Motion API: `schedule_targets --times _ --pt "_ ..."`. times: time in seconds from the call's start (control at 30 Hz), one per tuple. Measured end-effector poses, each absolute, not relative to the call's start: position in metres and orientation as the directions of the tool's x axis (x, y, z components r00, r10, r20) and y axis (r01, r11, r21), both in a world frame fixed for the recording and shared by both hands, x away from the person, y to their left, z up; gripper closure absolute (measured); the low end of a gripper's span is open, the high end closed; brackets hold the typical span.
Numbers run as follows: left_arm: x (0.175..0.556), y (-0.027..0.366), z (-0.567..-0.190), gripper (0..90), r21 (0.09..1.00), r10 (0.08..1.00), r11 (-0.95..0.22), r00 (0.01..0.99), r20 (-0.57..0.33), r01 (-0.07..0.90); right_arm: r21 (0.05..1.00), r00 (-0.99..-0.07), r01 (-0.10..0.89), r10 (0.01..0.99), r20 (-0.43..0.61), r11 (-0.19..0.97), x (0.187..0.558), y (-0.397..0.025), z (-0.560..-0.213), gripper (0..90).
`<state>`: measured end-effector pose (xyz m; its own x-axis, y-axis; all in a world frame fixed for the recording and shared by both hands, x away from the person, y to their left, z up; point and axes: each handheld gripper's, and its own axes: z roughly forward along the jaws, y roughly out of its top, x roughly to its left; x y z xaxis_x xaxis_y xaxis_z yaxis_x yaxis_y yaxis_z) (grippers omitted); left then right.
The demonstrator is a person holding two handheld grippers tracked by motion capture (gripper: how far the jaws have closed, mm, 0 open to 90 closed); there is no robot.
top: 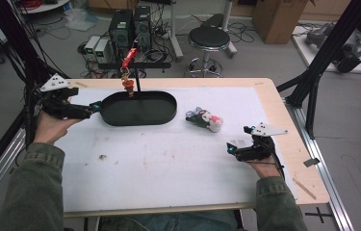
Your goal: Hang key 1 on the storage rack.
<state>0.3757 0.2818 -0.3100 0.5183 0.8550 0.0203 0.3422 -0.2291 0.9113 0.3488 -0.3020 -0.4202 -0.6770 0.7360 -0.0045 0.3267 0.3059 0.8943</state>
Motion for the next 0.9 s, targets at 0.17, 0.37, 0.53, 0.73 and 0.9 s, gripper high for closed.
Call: schedule_targets --times 0.17,0.37,0.53,0.73,0.9 --pt "0.366 0.287 -0.322 1.7 0.916 0.864 -0.223 0.504 0.026 0.335 0.895 -0.678 0.322 0.735 -0.008 0.307 0.349 -0.302 -0.420 0.5" --pt "0.355 0.289 -0.341 1.7 0.903 0.867 -0.227 0.498 0.017 0.364 0.894 -0.677 0.324 0.736 -0.010 0.311 0.348 -0.301 -0.420 0.5" --pt "0.345 0.292 -0.351 1.7 0.905 0.869 -0.205 0.495 -0.007 0.372 0.895 -0.677 0.322 0.736 -0.011 0.310 0.348 -0.301 -0.420 0.5" --pt "0.331 0.297 -0.362 1.7 0.916 0.885 -0.175 0.465 -0.015 0.362 0.897 -0.676 0.318 0.737 -0.012 0.307 0.348 -0.302 -0.420 0.5" --pt "0.322 0.297 -0.369 1.7 0.913 0.887 -0.185 0.461 -0.004 0.365 0.892 -0.678 0.327 0.735 -0.008 0.312 0.348 -0.301 -0.420 0.5"
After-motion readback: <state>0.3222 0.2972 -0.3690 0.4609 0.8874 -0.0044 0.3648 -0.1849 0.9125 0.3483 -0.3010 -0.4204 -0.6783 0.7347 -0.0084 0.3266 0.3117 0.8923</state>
